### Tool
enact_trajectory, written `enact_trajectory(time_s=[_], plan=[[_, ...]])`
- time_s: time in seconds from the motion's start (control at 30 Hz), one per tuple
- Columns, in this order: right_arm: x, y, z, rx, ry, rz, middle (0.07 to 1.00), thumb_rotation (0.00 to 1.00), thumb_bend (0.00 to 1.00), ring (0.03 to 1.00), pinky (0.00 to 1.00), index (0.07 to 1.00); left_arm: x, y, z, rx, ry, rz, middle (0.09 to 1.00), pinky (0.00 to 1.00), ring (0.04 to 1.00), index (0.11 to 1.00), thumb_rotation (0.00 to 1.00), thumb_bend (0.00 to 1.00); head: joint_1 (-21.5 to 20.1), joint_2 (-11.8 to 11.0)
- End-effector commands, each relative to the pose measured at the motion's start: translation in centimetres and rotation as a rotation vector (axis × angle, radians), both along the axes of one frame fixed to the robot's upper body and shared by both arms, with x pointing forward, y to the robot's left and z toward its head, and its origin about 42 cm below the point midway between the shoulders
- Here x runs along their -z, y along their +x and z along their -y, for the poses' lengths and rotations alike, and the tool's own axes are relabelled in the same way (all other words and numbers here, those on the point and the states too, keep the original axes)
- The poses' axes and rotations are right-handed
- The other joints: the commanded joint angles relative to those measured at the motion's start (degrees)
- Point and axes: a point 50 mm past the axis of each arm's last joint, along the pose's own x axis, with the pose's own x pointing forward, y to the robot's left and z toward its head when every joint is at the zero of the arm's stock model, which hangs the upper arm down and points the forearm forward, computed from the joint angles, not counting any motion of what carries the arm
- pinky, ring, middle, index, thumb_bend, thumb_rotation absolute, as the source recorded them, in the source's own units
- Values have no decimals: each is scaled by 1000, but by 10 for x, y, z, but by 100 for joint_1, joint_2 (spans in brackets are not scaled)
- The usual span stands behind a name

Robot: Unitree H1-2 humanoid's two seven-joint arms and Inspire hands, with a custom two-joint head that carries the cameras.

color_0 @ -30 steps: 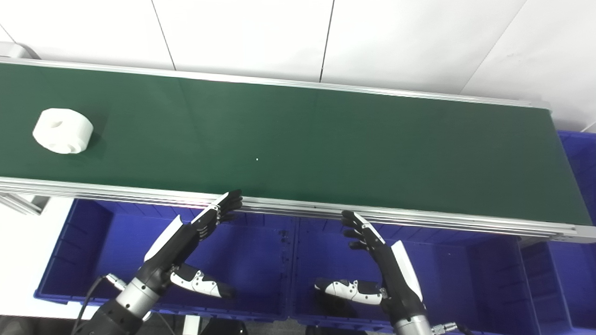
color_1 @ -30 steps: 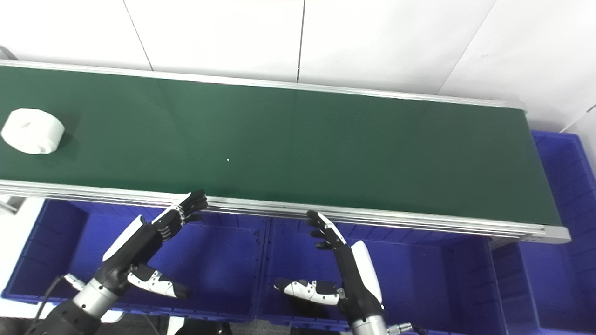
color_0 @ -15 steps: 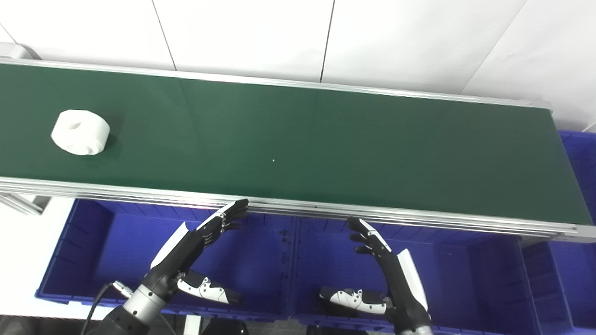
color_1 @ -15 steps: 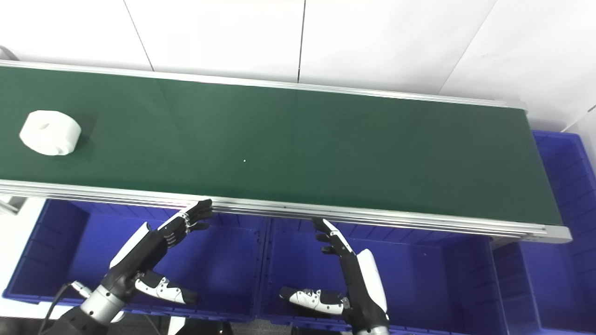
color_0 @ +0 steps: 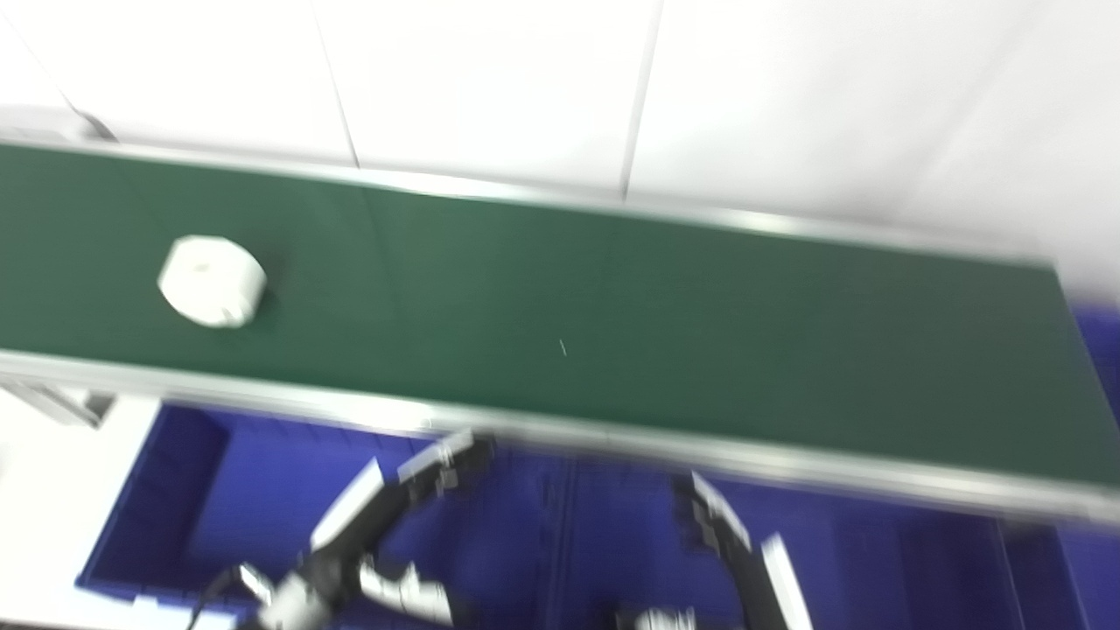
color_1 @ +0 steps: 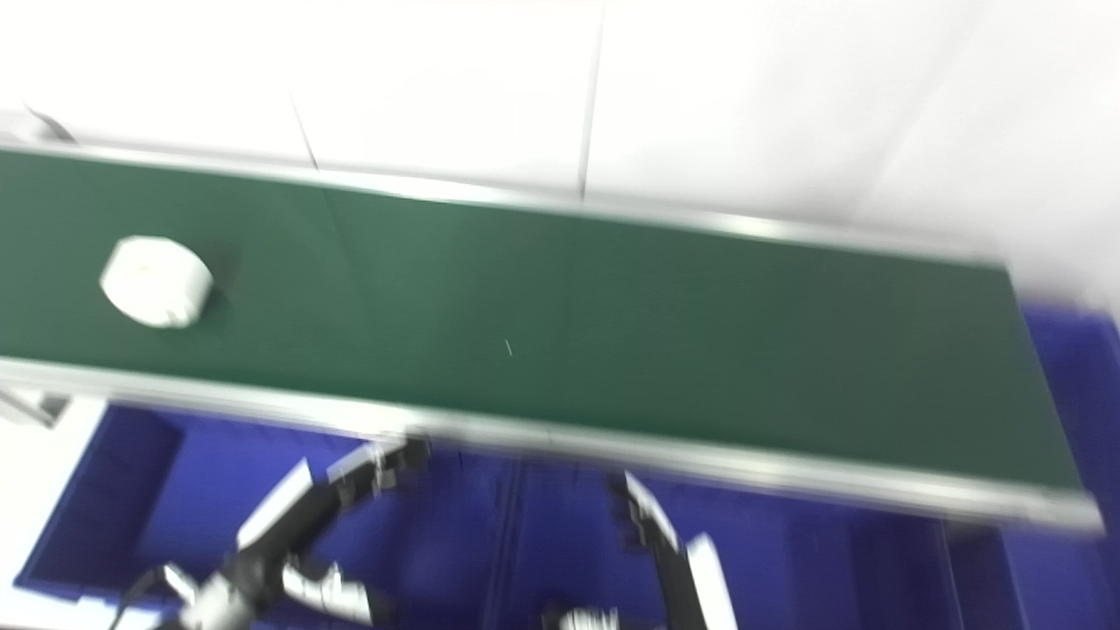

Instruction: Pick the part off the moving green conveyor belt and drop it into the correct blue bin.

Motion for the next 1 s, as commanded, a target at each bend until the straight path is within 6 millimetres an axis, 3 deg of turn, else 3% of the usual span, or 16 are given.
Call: enact_trajectory(time_s=[0.0, 0.1, 0.2, 0.37, 0.5, 0.7, 0.97], plan=[[-7, 4, 2, 6, 24, 77, 858, 131, 819, 807, 701, 886, -5, 8, 4, -1, -7, 60, 871, 746, 834, 870, 323, 923, 9, 6], [-2, 3, 6, 14, 22, 57, 857, 127, 824, 803, 695, 896, -1, 9, 8, -5, -16, 47, 866, 737, 826, 861, 309, 921, 357, -200], [2, 4, 7, 17, 30, 60, 872, 101, 830, 842, 764, 903, 1, 11, 9, -17, -37, 36, 847, 713, 804, 841, 306, 924, 417, -248], [8, 5, 9, 5, 44, 99, 863, 81, 834, 835, 770, 898, -4, 12, 7, -16, -91, 34, 845, 717, 807, 834, 288, 912, 210, -151], [1, 5, 6, 24, 57, 75, 871, 59, 840, 854, 812, 897, -14, 13, 5, -30, -101, 68, 831, 714, 801, 824, 328, 921, 33, -69], [-4, 7, 6, 10, 34, 86, 864, 58, 817, 820, 726, 895, -52, 24, -3, -81, -235, 192, 819, 698, 786, 804, 309, 958, -101, 80], [-8, 13, 5, 1, 50, 115, 846, 50, 813, 796, 694, 887, -122, 80, -35, -73, -186, 477, 883, 801, 860, 877, 291, 958, -571, 440]])
